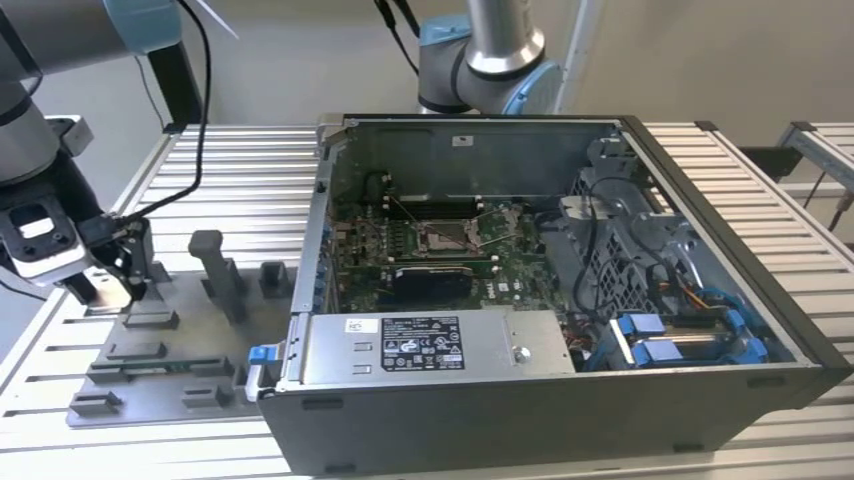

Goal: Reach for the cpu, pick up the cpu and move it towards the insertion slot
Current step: 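Pick up the cpu and move it towards the insertion slot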

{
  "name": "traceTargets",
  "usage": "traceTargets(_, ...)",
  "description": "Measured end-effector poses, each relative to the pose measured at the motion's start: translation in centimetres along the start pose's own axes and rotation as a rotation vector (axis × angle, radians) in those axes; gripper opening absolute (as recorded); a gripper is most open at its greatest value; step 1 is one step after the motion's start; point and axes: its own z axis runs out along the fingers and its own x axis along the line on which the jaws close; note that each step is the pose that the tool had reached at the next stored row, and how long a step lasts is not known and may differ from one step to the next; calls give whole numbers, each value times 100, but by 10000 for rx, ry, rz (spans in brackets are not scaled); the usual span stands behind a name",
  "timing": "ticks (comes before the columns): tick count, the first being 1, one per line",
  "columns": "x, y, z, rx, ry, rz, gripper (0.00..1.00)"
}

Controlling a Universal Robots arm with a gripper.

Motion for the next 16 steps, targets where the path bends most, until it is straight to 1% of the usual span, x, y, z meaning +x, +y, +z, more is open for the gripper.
traceTargets(16, -1, 4, -118, 0, 0, 0, 0)
